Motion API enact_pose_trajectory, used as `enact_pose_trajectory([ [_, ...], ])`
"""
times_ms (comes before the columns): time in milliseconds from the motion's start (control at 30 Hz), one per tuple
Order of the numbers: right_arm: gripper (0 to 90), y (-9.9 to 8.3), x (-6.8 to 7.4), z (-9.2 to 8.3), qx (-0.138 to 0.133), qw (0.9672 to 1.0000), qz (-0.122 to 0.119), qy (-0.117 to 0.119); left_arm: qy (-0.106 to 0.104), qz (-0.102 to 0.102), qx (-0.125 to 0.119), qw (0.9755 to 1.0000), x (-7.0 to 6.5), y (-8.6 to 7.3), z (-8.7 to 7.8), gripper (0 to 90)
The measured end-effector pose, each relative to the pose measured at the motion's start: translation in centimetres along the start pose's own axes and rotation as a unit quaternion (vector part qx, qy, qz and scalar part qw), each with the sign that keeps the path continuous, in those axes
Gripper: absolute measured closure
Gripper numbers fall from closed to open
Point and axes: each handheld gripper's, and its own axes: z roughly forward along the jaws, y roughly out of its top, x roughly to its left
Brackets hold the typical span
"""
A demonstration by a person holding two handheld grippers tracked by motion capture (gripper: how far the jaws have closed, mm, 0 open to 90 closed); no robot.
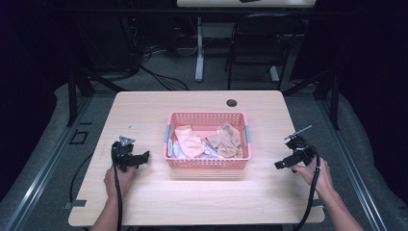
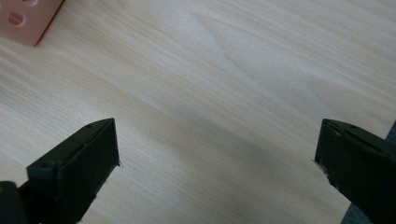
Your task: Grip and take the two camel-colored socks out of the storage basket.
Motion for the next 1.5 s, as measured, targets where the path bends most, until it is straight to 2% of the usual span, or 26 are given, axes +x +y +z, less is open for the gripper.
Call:
enact_pose_trajectory([
  [67,0.0,0.1,-0.1,0.0,0.010,0.9999,-0.009,0.002,0.000,0.000,0.000,1.0000,0.0,0.0,0.0,14.9],
  [100,0.0,0.1,0.1,0.2,0.003,1.0000,-0.001,0.007,0.000,0.000,0.000,1.0000,0.0,0.0,0.0,14.9],
  [133,0.0,0.2,0.0,0.2,0.009,0.9999,-0.005,0.003,0.000,0.000,0.000,1.0000,0.0,0.0,0.0,14.9],
  [300,0.0,0.4,0.2,-0.1,0.004,0.9999,-0.012,0.003,0.000,0.000,0.000,1.0000,0.0,0.0,0.0,15.0],
  [500,0.0,0.6,0.4,-0.4,0.004,0.9999,-0.010,0.006,0.000,0.000,0.000,1.0000,0.0,0.0,0.0,14.9],
  [533,0.0,0.6,0.3,-0.5,0.014,0.9998,-0.013,-0.001,0.000,0.000,0.000,1.0000,0.0,0.0,0.0,14.9],
  [600,0.0,0.7,0.3,-0.7,0.013,0.9996,-0.021,-0.010,0.000,0.000,0.000,1.0000,0.0,0.0,0.0,14.9],
  [767,0.0,0.9,0.7,-1.4,-0.001,0.9998,-0.017,-0.006,0.000,0.000,0.000,1.0000,0.0,0.0,0.0,15.0],
  [900,0.0,1.2,0.9,-1.9,-0.006,0.9997,-0.023,-0.005,0.000,0.000,0.000,1.0000,0.0,0.0,0.0,15.0],
  [933,0.0,1.5,1.1,-2.2,-0.010,0.9995,-0.025,-0.013,0.000,0.000,0.000,1.0000,0.0,0.0,0.0,15.0],
  [1000,0.0,1.7,1.3,-2.5,-0.010,0.9995,-0.026,-0.011,0.000,0.000,0.000,1.0000,0.0,0.0,0.0,14.9],
  [1033,0.0,1.8,1.4,-2.6,-0.012,0.9996,-0.027,-0.002,0.000,0.001,0.000,1.0000,0.0,0.0,0.0,15.0],
  [1067,0.0,1.9,1.5,-2.7,-0.015,0.9995,-0.028,-0.008,0.000,0.001,0.000,1.0000,0.0,0.0,0.0,15.0],
  [1133,0.0,2.1,1.7,-3.0,-0.013,0.9994,-0.030,-0.005,0.000,0.001,0.000,1.0000,0.0,0.0,0.0,15.0],
  [1167,0.0,2.2,1.8,-3.0,-0.022,0.9992,-0.035,-0.005,0.001,0.001,0.000,1.0000,0.0,0.0,0.0,14.9],
  [1267,0.0,2.5,2.2,-3.5,-0.023,0.9986,-0.045,-0.013,0.000,0.001,0.000,1.0000,0.0,0.0,0.0,14.9],
  [1500,0.0,3.3,3.2,-4.8,-0.041,0.9974,-0.058,-0.014,0.001,0.000,0.000,1.0000,0.0,0.0,-0.1,14.9],
])
